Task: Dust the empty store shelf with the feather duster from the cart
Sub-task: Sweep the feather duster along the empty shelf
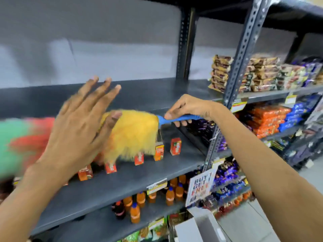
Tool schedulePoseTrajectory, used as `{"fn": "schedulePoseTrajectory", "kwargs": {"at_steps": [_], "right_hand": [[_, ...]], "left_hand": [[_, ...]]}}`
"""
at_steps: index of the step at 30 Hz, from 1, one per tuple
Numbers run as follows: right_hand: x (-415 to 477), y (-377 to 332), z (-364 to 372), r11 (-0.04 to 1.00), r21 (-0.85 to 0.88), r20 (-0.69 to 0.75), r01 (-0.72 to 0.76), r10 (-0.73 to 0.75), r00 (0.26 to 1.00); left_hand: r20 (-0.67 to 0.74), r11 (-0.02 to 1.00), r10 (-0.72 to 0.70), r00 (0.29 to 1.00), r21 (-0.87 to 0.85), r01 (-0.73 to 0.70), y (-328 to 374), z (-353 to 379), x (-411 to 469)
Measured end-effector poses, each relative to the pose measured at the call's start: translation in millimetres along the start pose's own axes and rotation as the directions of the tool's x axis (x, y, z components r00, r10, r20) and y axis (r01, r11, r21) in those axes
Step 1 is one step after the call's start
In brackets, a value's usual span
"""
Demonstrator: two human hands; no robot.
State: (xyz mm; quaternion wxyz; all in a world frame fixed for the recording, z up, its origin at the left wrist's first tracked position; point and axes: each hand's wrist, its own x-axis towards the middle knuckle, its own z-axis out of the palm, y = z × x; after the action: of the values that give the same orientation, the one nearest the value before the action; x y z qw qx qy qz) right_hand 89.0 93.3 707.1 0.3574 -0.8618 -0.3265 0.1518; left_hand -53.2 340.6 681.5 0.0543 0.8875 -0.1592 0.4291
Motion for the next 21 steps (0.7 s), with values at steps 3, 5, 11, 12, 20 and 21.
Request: {"fn": "schedulePoseTrajectory", "kwargs": {"at_steps": [3,5,11,12,20,21], "right_hand": [[24.3,-16.9,3.0,0.991,0.075,-0.100,0.112,-0.104,0.990],[43.5,-21.3,10.0,0.987,0.084,-0.158,0.139,-0.124,0.980],[94.5,-14.3,40.2,0.997,0.032,-0.167,0.068,-0.062,0.984],[99.0,-10.6,41.6,0.999,0.018,-0.161,0.049,-0.046,0.986],[116.6,-11.3,5.3,0.935,-0.346,-0.343,-0.071,-0.056,0.938],[117.1,-8.2,-2.4,0.922,-0.372,-0.380,-0.108,-0.045,0.924]], "left_hand": [[-0.092,0.983,-0.050,0.994,0.174,0.066,-18.3,-7.5,-6.5],[-0.044,0.968,-0.063,0.997,0.241,0.071,-35.8,4.6,-10.6],[0.201,0.933,-0.217,0.955,0.331,0.142,-91.0,59.5,-15.9],[0.212,0.932,-0.227,0.950,0.329,0.149,-95.1,66.2,-13.4],[0.204,0.959,-0.203,0.958,0.240,0.152,-110.8,93.9,16.8],[0.197,0.960,-0.211,0.957,0.225,0.166,-112.6,96.2,20.3]]}}
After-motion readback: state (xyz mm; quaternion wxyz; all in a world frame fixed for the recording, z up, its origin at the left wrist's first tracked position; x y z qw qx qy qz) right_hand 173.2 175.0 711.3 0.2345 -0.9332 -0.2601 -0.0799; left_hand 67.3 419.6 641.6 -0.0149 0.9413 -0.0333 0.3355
